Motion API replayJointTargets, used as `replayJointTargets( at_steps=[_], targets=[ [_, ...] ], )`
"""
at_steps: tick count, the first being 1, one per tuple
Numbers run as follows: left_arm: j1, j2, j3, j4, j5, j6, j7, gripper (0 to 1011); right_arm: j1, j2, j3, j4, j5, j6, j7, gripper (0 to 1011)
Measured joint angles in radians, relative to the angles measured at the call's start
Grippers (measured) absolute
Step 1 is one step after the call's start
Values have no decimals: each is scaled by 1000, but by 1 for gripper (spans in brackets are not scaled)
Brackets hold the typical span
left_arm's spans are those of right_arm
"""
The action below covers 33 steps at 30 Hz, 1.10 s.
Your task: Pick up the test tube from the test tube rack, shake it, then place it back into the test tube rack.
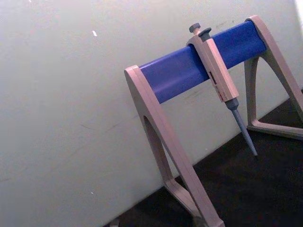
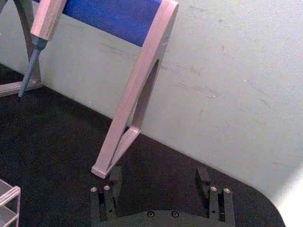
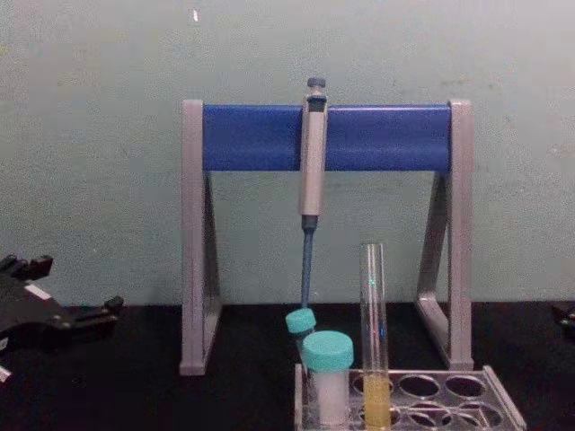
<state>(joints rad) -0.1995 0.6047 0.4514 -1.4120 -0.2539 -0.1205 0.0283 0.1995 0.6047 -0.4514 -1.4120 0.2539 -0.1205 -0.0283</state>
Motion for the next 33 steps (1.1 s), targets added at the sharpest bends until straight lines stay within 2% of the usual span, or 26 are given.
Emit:
replayJointTargets(
  at_steps=[33],
  targets=[
    [0,0,0,0,0,0,0,1001,0,0,0,0,0,0,0,1000]
  ],
)
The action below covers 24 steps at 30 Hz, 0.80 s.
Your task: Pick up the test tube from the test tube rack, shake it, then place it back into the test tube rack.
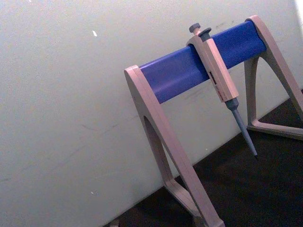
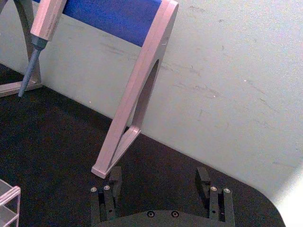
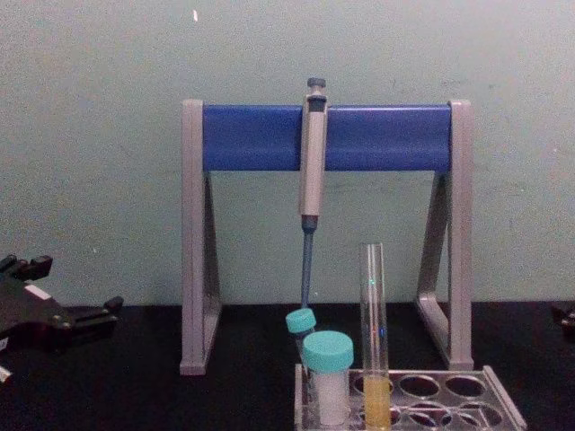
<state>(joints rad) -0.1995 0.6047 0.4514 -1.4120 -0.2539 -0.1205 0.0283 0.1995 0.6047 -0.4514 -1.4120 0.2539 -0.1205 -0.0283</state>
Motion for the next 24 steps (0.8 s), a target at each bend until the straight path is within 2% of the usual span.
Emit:
replayJointTargets(
  at_steps=[16,24],
  targets=[
    [0,0,0,0,0,0,0,1001,0,0,0,0,0,0,0,1000],
    [0,0,0,0,0,0,0,1001,-43,7,31,-55,8,17,22,1000]
  ],
)
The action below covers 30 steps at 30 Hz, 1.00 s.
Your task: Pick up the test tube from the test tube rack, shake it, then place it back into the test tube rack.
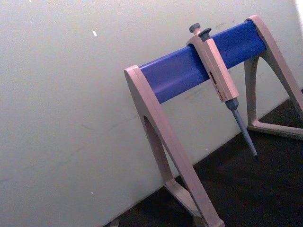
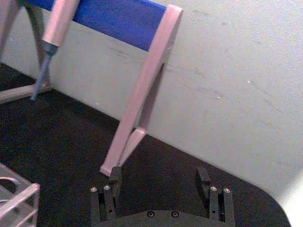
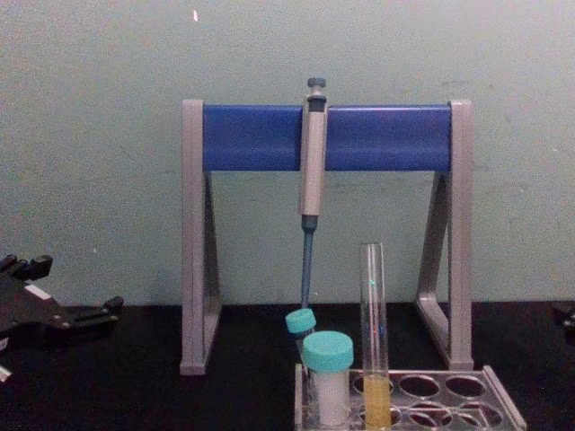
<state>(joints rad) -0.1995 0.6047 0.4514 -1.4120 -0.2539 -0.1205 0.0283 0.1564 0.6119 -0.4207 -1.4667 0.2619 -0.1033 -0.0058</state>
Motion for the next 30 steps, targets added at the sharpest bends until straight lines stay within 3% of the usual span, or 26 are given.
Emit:
replayJointTargets(
  at_steps=[6,15,30],
  targets=[
    [0,0,0,0,0,0,0,1001,-49,18,17,-69,23,23,33,1000],
    [0,0,0,0,0,0,0,1001,-122,23,36,-174,105,46,129,1000],
    [0,0,0,0,0,0,0,1001,-116,-55,20,-208,242,113,311,1000]
  ],
)
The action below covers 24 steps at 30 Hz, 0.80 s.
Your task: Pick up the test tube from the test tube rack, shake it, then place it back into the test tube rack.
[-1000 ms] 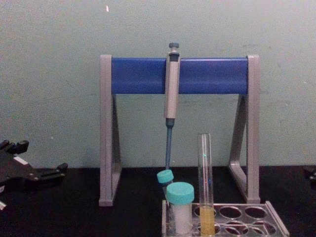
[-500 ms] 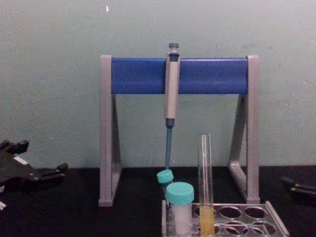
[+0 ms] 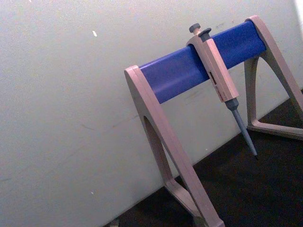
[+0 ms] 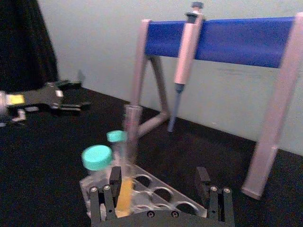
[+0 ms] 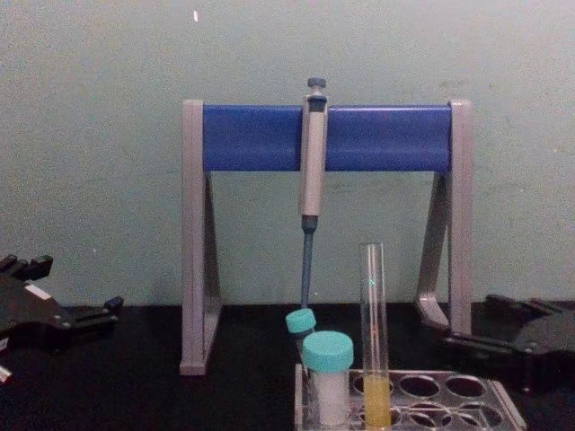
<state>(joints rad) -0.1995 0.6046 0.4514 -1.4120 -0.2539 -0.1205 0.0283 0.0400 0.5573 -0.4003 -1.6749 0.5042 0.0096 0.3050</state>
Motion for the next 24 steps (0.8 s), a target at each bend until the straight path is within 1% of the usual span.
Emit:
replayJointTargets(
  at_steps=[1,5,9,14,17,24],
  targets=[
    [0,0,0,0,0,0,0,1001,4,-7,-3,-2,8,9,16,1000],
    [0,0,0,0,0,0,0,1001,9,-19,-5,-3,22,27,42,1000],
    [0,0,0,0,0,0,0,1001,27,-43,-11,6,34,52,72,1000],
    [0,0,0,0,0,0,0,1001,52,-68,-18,25,34,65,92,1000],
    [0,0,0,0,0,0,0,1001,75,-86,-25,48,28,71,103,1000],
    [0,0,0,0,0,0,0,1001,103,-106,-35,81,17,79,113,1000]
  ],
)
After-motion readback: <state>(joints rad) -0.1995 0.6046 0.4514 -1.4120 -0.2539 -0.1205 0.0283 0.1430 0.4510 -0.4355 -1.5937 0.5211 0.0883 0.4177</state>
